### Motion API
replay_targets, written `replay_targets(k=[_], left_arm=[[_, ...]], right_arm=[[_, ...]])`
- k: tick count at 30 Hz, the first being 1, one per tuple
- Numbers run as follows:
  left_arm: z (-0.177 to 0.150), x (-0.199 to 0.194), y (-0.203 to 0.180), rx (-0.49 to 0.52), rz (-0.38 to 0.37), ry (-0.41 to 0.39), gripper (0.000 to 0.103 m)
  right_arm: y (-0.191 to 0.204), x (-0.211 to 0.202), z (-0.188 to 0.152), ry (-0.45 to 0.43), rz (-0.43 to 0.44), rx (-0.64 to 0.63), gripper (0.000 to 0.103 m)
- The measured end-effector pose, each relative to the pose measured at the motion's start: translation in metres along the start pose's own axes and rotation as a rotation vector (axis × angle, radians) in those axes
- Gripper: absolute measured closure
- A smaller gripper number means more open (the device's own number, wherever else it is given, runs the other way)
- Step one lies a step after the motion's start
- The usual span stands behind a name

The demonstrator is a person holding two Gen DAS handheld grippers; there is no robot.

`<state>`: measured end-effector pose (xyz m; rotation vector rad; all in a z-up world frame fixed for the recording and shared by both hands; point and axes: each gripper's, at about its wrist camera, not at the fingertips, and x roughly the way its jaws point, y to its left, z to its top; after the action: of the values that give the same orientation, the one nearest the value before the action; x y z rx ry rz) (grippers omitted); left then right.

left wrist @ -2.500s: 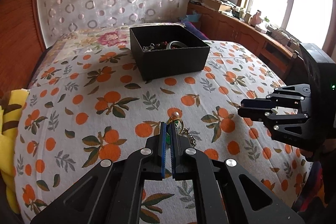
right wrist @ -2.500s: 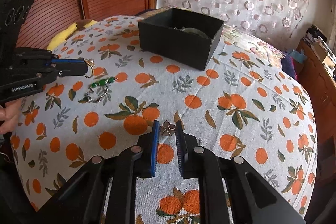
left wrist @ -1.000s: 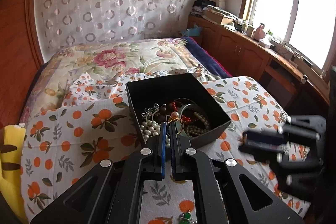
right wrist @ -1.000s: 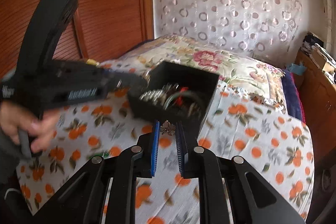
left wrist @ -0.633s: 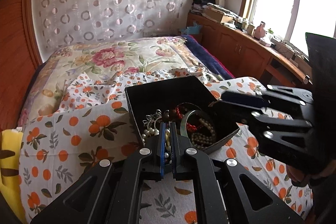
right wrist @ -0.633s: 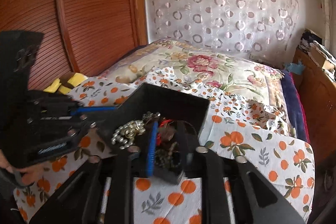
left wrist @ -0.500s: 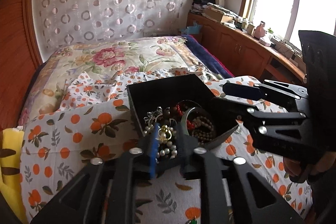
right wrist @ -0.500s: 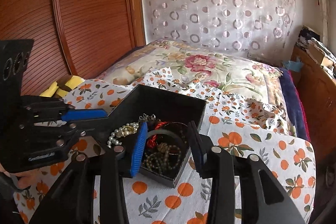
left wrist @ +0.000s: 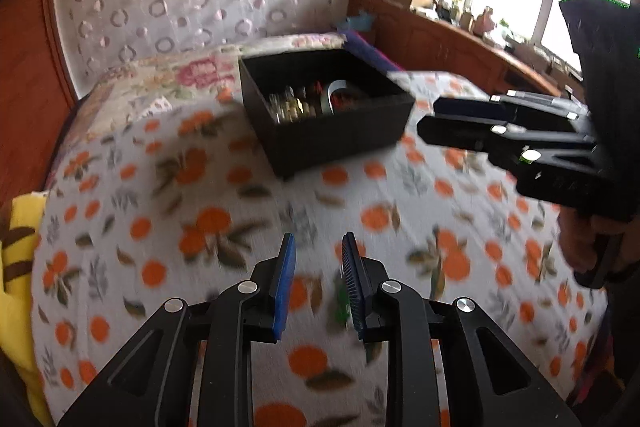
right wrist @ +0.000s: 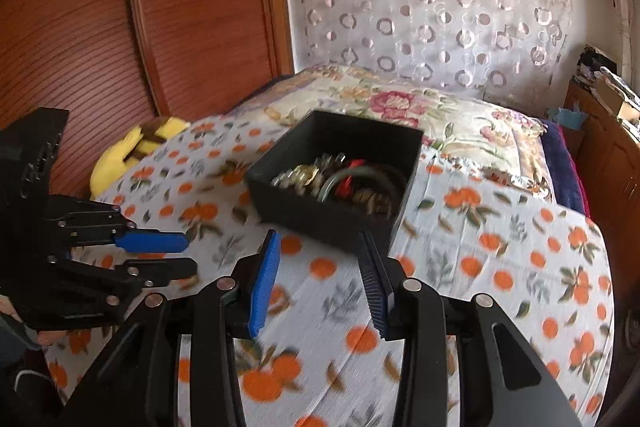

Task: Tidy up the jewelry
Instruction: 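Grasp the second green bead charm with the left gripper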

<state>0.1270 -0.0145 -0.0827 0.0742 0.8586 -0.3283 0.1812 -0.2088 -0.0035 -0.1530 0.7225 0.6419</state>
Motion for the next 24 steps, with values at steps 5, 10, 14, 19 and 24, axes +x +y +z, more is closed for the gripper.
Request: replay_targets(k=[5, 10, 14, 19, 24], left_arm=[[-0.018, 0.005, -0.003, 0.003, -0.012, 0.033, 0.078], [-0.02, 0.005, -0.006, 0.005, -0.015, 0.041, 0.077], [-0.018, 0.006, -0.011, 0.02, -0.002, 0.036, 0.077], [-0.016, 0.007, -0.013, 0.027, -0.003, 0.034, 0.092], [-0.008, 0.005, -0.011, 0.012, -0.018, 0.018, 0.093]], right_arm=[[0.012, -0.003, -0.016, 0.028, 0.006, -0.025, 0.06], [0.015, -0.003, -0.021, 0.038, 0.01, -0.028, 0.06], [0.013, -0.001, -0.023, 0.046, 0.01, -0.023, 0.06], [0.011, 0.001, -0.025, 0.053, 0.012, -0.019, 0.06], [0.009, 0.001, -0.024, 0.052, 0.014, -0.016, 0.06]])
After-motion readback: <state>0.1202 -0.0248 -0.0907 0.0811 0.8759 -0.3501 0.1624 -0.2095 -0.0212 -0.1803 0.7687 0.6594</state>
